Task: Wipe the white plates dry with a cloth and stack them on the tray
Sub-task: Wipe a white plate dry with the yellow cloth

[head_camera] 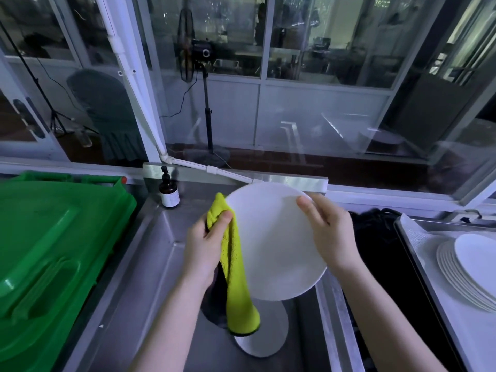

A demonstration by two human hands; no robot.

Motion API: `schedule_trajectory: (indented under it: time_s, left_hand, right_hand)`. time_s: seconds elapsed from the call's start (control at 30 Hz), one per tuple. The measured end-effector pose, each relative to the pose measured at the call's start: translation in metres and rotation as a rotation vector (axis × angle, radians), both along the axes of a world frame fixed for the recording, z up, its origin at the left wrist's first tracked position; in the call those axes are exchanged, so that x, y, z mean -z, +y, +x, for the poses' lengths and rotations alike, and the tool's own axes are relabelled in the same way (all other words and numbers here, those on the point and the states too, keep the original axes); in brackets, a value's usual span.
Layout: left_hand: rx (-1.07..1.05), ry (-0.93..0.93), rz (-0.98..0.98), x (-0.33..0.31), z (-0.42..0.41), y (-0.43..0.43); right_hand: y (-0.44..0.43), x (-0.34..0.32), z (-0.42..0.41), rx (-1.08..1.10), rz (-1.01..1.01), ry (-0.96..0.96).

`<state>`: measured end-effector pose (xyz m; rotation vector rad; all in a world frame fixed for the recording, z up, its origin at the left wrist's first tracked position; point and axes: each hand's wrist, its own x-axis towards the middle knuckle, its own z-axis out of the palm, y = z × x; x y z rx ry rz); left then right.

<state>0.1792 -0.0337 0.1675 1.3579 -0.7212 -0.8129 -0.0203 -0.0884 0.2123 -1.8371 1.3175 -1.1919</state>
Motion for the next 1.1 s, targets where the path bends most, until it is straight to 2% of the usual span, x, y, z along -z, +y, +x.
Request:
schedule_trajectory:
  time_s: [0.07,0.17,0.27,0.33,0.37,0.43,0.57,0.6,0.67,0.77,0.83,0.9,0.97,1.1]
  left_hand:
    - [-0.024,0.035,0.053,0.007,0.001,0.003]
    - [0.126,-0.178,0.038,-0.001,0.014,0.0]
    - [0.373,-0.536,-0.014,-0.019,0.015,-0.01]
    - [0.504,-0.623,-0.022,-0.022,0.011,-0.013]
    - [0.498,-0.592,-0.007,-0.02,0.01,-0.012]
    - [0.341,-0.431,0.031,-0.008,0.011,-0.007]
    - [-0.125,0.172,0.111,0.015,-0.006,0.001]
    - [-0.204,0.223,0.131,0.018,-0.01,0.001]
    - [-0.251,0.186,0.146,0.019,-0.011,0.003]
    - [-0.184,0.104,0.086,0.014,-0.001,0.007]
    - [-0.119,-0.117,0.07,0.005,0.005,0.006]
    - [0.027,-0.402,0.034,-0.008,0.004,0.002]
    - [0.2,-0.563,-0.051,-0.02,-0.003,-0.002]
    - [0.257,-0.547,-0.074,-0.023,-0.002,-0.004]
  right_hand:
    - [0.009,0.01,0.004,0.05,0.032,-0.065]
    - [0.011,0.015,0.001,-0.026,0.074,-0.016]
    - [0.012,0.004,0.007,-0.181,-0.022,0.271]
    - [0.014,0.0,0.014,-0.27,-0.074,0.376]
    - [0.014,-0.001,0.014,-0.267,-0.072,0.362]
    - [0.012,0.001,0.008,-0.165,-0.047,0.253]
    - [0.021,0.019,0.012,0.179,0.063,-0.272]
    - [0.026,0.026,0.017,0.241,0.108,-0.352]
    - [0.03,0.04,0.02,0.242,0.183,-0.388]
    - [0.018,0.033,0.004,0.051,0.201,-0.258]
    - [0.003,0.012,-0.005,-0.069,0.154,-0.072]
    - [-0.007,-0.01,-0.003,-0.204,0.071,0.244]
    - [-0.007,-0.02,0.008,-0.348,-0.033,0.44]
    - [-0.003,-0.02,0.011,-0.364,-0.153,0.429]
